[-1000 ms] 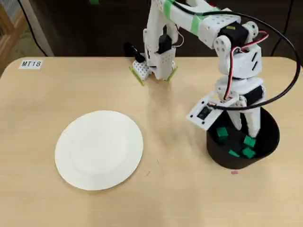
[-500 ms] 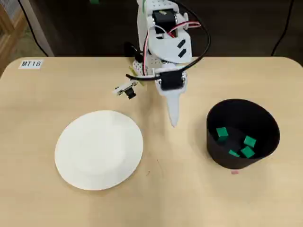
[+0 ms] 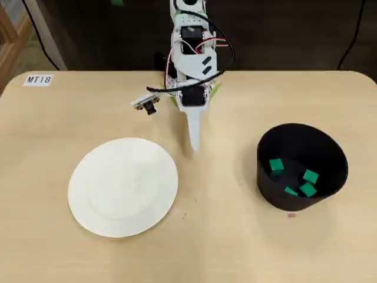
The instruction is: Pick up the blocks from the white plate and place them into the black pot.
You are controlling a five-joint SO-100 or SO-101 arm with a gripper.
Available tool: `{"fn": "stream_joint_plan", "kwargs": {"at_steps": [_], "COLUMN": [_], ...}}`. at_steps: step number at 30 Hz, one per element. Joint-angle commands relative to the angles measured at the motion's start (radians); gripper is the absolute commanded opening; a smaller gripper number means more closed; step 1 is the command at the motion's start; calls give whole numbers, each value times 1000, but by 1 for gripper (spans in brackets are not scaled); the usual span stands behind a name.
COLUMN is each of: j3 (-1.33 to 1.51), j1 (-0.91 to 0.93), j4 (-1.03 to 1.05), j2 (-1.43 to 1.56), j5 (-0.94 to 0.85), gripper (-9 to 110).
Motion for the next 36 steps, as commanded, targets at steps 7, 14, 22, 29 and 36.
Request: {"fn": "stream_joint_plan", "kwargs": {"at_steps": [7, 14, 22, 29, 36], "j3": [60, 61, 64, 74, 74], "j1": [3, 3, -2, -2, -2], "j4": [49, 51, 40, 12, 11], "j2": [46, 48, 48, 48, 48], "j5": [-37, -41, -51, -52, -52], "gripper": [-2, -2, -2, -2, -2]}}
